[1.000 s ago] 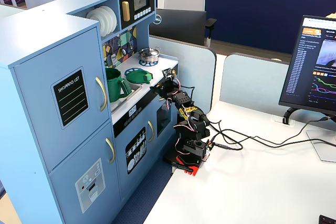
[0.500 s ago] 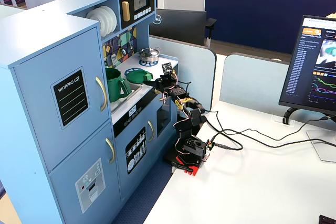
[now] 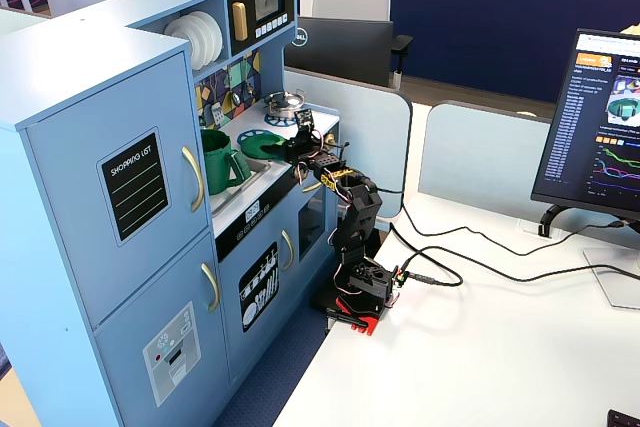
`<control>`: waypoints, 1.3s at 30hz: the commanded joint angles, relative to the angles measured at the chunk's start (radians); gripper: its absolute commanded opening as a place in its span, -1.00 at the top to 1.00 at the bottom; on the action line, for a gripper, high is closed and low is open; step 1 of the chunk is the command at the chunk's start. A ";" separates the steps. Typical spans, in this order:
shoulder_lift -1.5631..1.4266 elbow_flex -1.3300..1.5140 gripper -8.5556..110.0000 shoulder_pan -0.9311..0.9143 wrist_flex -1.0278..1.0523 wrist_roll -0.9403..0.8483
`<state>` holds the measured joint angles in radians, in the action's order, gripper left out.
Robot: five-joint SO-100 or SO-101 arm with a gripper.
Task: Pick up the lid from the counter and put it on the green recipient
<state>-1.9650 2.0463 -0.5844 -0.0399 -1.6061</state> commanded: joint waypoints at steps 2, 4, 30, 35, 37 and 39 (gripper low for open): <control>0.009 -0.077 0.21 0.028 -0.017 -0.012; 0.018 -0.077 0.30 0.032 -0.018 -0.021; -0.146 -0.520 0.86 0.196 0.337 0.021; -0.173 -0.627 0.86 0.293 0.436 0.011; -0.183 -0.647 0.86 0.334 0.465 0.009; -0.190 -0.649 0.86 0.379 0.479 -0.006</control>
<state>-2.0847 1.4956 -0.2746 0.4157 -1.5999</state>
